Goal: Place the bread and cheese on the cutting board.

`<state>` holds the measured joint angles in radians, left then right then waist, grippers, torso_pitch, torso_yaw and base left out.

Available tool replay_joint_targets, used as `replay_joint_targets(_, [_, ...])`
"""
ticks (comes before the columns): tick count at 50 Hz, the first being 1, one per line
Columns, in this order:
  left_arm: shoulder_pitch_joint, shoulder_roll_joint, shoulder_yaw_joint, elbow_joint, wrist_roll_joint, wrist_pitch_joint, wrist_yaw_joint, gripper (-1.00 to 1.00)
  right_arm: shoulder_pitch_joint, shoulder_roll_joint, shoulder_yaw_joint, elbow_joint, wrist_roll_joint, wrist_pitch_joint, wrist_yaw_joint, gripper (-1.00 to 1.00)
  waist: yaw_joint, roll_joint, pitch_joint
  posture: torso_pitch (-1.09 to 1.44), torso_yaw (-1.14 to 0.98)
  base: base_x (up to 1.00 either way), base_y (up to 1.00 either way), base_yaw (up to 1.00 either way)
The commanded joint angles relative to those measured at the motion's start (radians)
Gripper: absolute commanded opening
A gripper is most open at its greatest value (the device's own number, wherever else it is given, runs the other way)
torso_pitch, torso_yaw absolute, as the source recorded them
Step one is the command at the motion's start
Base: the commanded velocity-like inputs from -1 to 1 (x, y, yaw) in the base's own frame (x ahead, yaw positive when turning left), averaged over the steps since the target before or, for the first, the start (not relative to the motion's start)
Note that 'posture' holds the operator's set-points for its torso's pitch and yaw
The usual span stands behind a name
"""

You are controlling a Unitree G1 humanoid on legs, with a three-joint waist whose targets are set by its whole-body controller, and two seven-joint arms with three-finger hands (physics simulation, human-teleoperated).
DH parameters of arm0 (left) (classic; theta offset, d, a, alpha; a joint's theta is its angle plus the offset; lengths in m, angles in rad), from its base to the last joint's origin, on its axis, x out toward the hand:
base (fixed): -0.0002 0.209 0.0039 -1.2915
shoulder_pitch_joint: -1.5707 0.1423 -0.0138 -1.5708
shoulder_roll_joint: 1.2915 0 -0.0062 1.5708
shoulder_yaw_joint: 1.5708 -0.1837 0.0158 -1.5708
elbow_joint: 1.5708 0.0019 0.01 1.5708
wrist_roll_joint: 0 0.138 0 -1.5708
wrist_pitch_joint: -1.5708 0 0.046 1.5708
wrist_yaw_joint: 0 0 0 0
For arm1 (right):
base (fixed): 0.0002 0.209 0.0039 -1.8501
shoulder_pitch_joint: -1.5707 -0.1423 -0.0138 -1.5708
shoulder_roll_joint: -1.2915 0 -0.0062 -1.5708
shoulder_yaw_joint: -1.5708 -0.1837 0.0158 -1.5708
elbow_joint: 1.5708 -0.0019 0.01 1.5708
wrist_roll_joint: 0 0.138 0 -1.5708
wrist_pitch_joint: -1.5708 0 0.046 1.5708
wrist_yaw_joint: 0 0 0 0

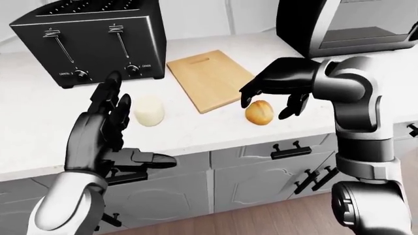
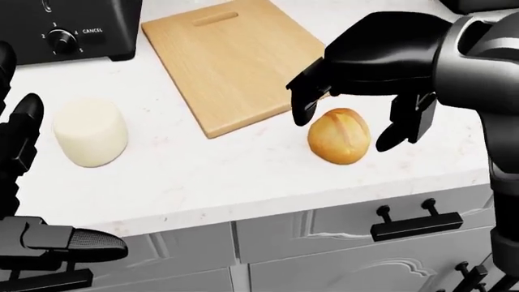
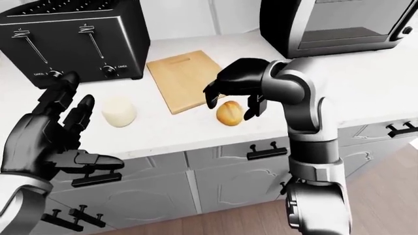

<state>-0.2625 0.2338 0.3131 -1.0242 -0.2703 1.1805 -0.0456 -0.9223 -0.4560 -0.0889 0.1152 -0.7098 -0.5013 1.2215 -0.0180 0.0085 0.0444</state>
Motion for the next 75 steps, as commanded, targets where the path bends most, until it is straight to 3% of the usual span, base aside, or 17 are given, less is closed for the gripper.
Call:
replay_joint_targets(1, [-0.017, 0.009, 0.009, -0.023, 0.000, -0.033, 0.002, 1.00, -0.039, -0.008, -0.017, -0.021, 0.009, 0.004, -0.017, 0.14, 0.001, -0.001, -0.023, 0.00, 0.00, 0.00, 0.00, 0.00])
replay_joint_targets(36, [-0.005, 0.002, 0.010, -0.023, 0.013, -0.045, -0.009, 1.00, -0.028, 0.006, -0.007, 0.052, -0.038, -0.048, -0.093, 0.07, 0.002, 0.000, -0.029, 0.00, 0.00, 0.00, 0.00, 0.00])
replay_joint_targets(75, [0.002, 0.000, 0.011, -0.023, 0.014, -0.051, -0.012, 1.00, -0.029, 0.009, 0.002, 0.156, -0.110, -0.103, -0.185, 0.15, 0.003, -0.001, -0.030, 0.00, 0.00, 0.00, 0.00, 0.00])
